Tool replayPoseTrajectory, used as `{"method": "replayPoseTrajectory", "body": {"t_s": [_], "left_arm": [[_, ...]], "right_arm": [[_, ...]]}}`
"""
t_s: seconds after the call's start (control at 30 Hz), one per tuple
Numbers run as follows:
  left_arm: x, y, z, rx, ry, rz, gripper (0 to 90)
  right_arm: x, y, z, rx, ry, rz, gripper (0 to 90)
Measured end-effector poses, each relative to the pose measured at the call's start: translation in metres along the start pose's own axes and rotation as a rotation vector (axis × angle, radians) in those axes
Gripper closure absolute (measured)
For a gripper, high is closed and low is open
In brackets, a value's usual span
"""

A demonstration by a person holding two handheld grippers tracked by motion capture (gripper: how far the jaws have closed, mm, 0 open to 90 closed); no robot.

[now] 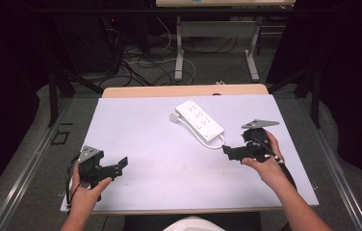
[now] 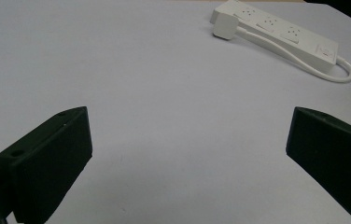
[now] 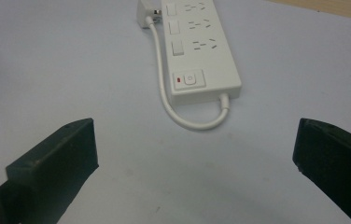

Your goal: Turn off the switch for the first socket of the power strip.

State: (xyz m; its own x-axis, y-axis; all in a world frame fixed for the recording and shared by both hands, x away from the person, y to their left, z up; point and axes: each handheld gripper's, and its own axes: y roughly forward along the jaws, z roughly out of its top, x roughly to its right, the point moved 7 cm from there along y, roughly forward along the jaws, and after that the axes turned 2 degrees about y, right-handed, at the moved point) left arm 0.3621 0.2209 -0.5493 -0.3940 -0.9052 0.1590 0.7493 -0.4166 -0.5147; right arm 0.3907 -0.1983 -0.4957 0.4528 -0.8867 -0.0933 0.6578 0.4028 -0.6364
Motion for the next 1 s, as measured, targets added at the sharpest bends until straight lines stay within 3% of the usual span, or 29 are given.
{"method": "replayPoseTrajectory", "body": {"t_s": [0.57,1.0], "left_arm": [[0.001,-0.002,0.001,0.015,0.001,-0.005,0.1],[0.0,-0.001,0.0,0.01,-0.004,-0.001,0.1]], "right_arm": [[0.043,-0.021,-0.034,0.02,0.129,-0.076,0.0],[0.074,-0.018,-0.055,0.04,0.227,-0.114,0.0]]}}
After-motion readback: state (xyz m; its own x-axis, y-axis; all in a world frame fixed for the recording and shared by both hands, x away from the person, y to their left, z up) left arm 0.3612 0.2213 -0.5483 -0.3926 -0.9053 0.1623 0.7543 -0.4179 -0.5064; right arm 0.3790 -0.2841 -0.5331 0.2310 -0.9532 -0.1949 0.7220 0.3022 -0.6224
